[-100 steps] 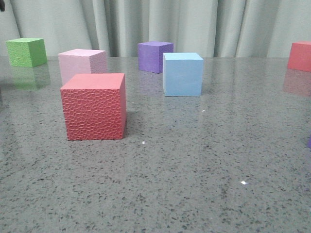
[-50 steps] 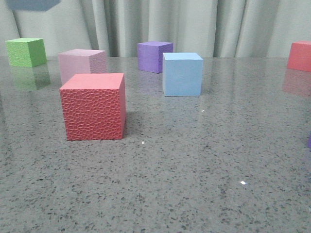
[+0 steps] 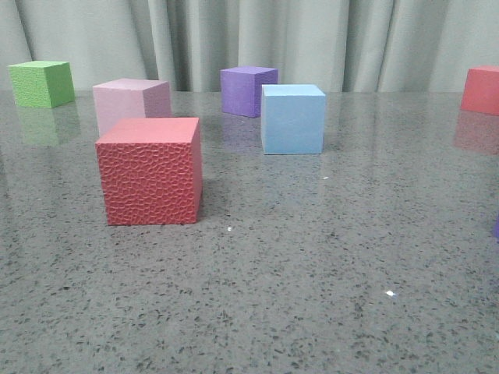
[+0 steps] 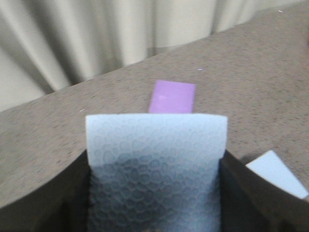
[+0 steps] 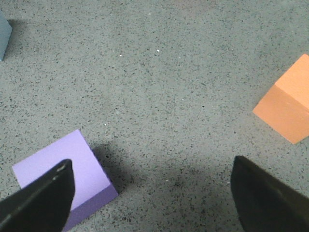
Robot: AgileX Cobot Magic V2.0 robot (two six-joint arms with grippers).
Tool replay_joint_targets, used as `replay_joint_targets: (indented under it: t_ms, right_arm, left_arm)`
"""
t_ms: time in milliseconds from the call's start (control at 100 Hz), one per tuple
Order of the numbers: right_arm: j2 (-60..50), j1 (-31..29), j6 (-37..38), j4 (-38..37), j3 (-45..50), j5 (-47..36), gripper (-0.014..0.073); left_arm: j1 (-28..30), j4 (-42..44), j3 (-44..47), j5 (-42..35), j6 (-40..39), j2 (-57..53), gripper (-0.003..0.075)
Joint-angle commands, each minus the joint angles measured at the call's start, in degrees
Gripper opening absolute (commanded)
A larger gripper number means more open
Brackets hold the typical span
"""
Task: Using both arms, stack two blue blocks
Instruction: 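Carry the held light-blue cube above the placed light-blue cube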
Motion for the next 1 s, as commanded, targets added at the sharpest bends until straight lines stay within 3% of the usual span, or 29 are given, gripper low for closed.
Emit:
replay_joint_targets:
  t_ms: [0, 470, 990]
  right_arm:
    - [0.1, -0.3, -0.3, -1.4, -1.3, -3.7, 0.0647]
    - [0.1, -0.3, -0.3, -1.4, -1.3, -3.7, 0.0647]
    - [0.1, -0.3, -0.3, -1.4, -1.3, -3.7, 0.0647]
  left_arm:
    - [-1.4, -4.2, -4.2, -4.0, 5.3, -0.1, 0.0042]
    - [-3.4, -21.1, -13.1, 1.9, 29.2, 10.7, 0.0042]
    - [-3.4, -21.3, -13.1, 4.1, 30.6, 11.3, 0.0042]
